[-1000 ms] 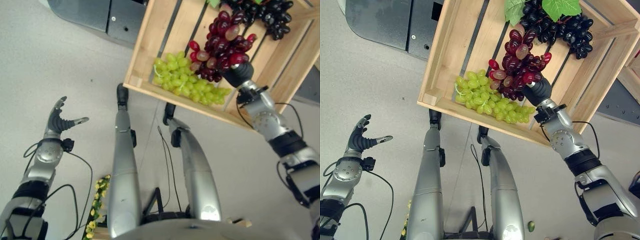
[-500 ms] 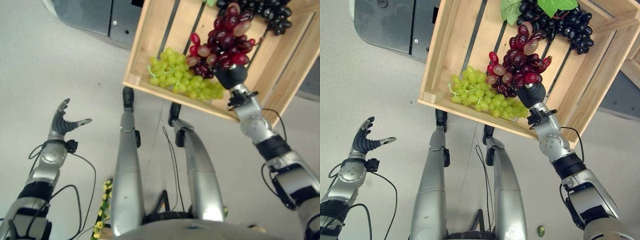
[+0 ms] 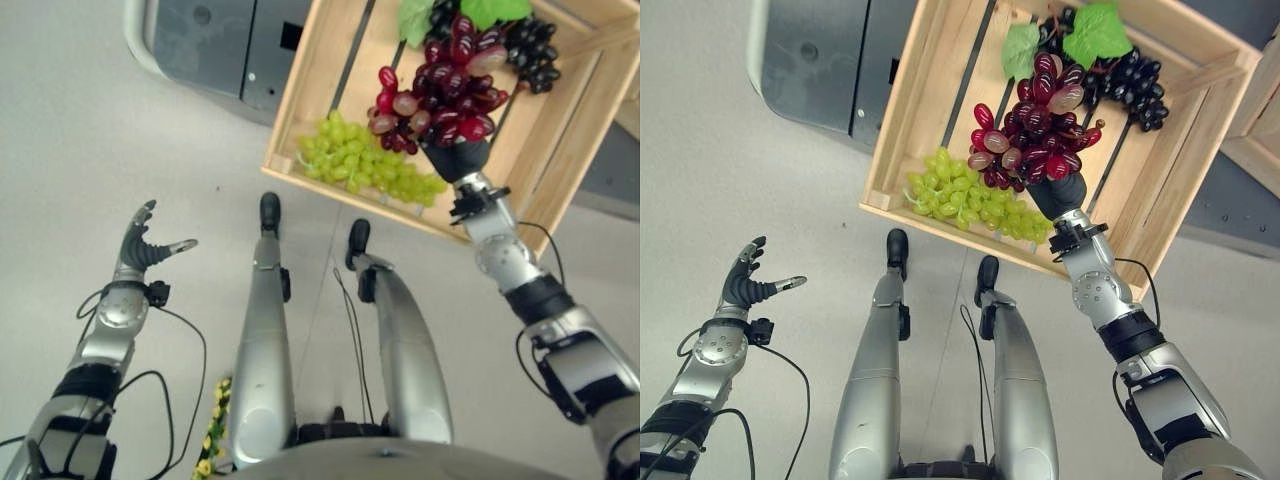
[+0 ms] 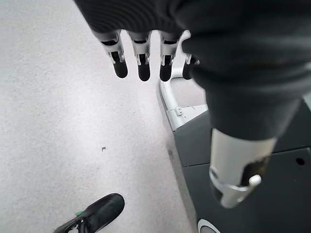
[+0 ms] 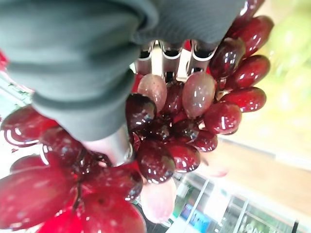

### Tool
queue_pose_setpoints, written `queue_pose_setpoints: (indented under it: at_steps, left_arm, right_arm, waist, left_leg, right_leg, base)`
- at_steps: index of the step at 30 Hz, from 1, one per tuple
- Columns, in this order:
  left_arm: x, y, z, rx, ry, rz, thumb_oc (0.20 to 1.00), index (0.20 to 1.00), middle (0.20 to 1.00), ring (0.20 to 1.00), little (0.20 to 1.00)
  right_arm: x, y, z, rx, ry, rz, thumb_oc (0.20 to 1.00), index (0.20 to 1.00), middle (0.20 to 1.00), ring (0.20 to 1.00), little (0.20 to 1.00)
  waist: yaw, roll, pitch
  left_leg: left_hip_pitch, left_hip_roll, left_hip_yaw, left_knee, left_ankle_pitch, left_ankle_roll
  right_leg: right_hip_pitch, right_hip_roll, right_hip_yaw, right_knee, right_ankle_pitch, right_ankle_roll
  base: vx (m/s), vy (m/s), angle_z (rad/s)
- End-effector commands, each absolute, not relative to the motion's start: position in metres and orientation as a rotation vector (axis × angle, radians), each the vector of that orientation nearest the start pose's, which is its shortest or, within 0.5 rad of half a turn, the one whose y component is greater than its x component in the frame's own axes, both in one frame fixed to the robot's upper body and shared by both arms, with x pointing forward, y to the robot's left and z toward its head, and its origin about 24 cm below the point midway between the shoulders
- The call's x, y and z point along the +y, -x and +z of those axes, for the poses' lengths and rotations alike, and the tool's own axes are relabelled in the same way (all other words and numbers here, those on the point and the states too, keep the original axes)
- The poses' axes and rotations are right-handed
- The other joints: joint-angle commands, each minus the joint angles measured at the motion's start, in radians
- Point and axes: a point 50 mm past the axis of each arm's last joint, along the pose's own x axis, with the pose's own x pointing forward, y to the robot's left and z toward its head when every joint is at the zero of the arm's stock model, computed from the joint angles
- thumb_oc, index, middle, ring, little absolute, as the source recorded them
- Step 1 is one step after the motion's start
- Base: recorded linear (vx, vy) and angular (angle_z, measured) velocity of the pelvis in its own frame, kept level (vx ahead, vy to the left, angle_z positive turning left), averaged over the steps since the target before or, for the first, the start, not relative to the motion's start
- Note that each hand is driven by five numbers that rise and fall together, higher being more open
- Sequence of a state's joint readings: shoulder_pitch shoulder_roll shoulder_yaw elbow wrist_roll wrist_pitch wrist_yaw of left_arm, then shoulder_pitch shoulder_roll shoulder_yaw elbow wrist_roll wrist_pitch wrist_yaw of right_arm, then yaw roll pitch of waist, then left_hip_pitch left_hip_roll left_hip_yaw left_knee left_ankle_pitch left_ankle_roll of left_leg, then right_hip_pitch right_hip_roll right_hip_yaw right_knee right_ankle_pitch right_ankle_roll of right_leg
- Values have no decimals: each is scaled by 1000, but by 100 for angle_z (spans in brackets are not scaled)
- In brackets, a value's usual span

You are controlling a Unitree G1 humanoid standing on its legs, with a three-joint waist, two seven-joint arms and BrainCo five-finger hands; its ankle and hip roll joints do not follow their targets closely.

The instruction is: Pick up the fruits from the basket on one side to the basket on the other side

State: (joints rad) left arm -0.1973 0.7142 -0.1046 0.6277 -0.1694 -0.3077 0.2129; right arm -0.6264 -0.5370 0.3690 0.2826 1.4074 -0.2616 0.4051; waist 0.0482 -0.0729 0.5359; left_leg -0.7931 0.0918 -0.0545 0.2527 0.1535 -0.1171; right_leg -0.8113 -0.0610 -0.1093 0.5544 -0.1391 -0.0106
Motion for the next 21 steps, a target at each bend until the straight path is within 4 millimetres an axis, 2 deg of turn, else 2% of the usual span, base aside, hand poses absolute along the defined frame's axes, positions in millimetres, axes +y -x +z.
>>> queue_pose_setpoints:
  at_steps: [1,13,21]
  left_arm:
    - [323,-256,33,105,-565,278,1000,1000,1000,1000,1000]
    - [331,-238,9,212,-544,311,1000,1000,1000,1000,1000]
    - [330,-231,0,244,-531,326,1000,1000,1000,1000,1000]
  right_arm:
    - [-160,-326,216,-613,-687,751,200,200,200,200,200]
    - [-179,-319,226,-653,-614,737,200,200,200,200,200]
    - [-190,-302,239,-726,-567,756,200,200,200,200,200]
  waist:
    - [-25,48,-16]
    - [-34,38,-16]
    - [-46,21,-16]
  left_leg:
    - [22,-23,25,92,-114,11]
    - [57,-15,32,98,-123,14]
    - [83,-10,36,94,-128,15]
  right_leg:
    - [71,-37,26,-139,105,119]
    - [102,-38,33,-145,101,118]
    - [128,-33,35,-145,95,117]
  base:
    - [0,0,0]
    - [-1,2,0]
    - [3,0,-1]
